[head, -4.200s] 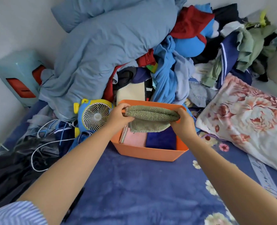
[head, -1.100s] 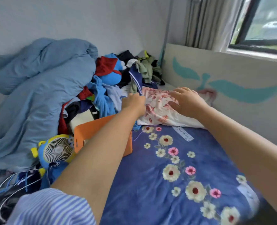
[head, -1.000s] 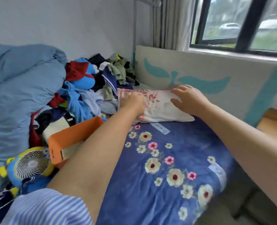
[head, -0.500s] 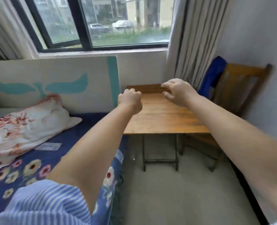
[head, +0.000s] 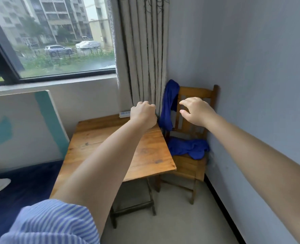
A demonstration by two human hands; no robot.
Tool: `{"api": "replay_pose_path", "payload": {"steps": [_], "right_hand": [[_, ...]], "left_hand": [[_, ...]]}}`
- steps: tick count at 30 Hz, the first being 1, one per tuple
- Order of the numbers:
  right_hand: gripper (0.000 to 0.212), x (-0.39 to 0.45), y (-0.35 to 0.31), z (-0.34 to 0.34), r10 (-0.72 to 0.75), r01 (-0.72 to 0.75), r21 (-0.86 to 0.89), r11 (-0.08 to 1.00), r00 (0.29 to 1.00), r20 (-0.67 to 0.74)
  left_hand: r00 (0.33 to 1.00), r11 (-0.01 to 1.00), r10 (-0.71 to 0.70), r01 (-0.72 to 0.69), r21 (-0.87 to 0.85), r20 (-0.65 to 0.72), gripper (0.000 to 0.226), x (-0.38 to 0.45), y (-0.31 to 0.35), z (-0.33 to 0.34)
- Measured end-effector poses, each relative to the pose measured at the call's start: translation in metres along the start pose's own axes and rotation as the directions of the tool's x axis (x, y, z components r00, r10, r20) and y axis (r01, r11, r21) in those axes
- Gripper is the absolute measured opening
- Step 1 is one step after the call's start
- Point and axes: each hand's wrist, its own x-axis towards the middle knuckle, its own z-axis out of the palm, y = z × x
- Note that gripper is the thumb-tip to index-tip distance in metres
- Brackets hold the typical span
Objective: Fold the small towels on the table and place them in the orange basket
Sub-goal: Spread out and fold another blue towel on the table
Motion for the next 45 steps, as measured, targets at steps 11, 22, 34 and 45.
{"api": "replay_pose_path", "payload": {"steps": [11,22,34,45], "right_hand": [[0.04,0.158,0.062,0.029,0.124,-0.123,0.035,0.992,0.991,-0.045],[0.04,0.31,0.131,0.063,0.24,-0.24,0.035,0.97,0.971,0.003],[0.027,0.467,0.249,0.151,0.142,-0.167,0.16,0.973,0.978,0.154],[0.039,0.529,0.304,0.256,-0.125,0.133,0.04,0.99,0.979,-0.16]], "left_hand": [[0.997,0.998,0.067,-0.066,-0.021,0.043,0.029,0.181,-0.018,0.039],[0.989,0.992,0.099,-0.089,-0.093,0.106,0.03,0.361,-0.027,0.081],[0.949,0.989,-0.003,0.048,-0.138,0.314,0.037,0.525,-0.002,0.18],[0.906,0.841,-0.262,0.383,-0.381,0.333,0.042,0.586,0.034,0.277]]}}
